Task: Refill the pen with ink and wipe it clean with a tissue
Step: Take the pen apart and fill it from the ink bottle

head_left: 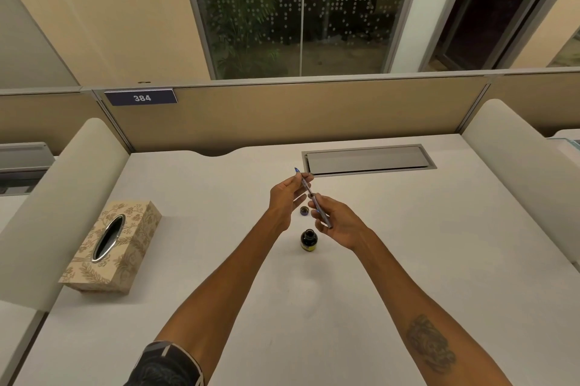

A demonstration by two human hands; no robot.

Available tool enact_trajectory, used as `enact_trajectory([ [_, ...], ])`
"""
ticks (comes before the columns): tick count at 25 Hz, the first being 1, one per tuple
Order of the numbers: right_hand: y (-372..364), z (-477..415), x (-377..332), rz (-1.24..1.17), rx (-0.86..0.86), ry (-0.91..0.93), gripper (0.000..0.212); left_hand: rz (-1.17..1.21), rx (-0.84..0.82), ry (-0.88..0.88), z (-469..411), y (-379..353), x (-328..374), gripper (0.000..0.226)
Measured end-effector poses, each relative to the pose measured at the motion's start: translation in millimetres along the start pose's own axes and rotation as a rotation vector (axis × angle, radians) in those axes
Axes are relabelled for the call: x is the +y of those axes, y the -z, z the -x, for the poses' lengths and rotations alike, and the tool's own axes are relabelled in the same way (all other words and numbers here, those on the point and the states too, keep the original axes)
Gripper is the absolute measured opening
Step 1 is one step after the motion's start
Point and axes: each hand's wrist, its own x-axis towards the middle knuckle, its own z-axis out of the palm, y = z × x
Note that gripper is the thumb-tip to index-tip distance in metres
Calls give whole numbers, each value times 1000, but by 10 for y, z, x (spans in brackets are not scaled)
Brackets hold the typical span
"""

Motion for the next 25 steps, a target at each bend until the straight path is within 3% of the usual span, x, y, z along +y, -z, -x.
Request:
enact_trajectory([
  [4,160,12,82,140,59,-32,30,42,60,1,-17,28,10,25],
  [8,247,-11,187,33,136,-31,41,59,98,34,-7,-18,-105,28],
  [12,282,-4,208,85,160,79,29,92,105,88,72,-84,-219,35],
  [19,413,49,327,13,285,155,28,216,86,178,190,-153,-489,30],
  [25,544,118,323,51,469,219,20,74,76,174,257,-121,-684,33],
])
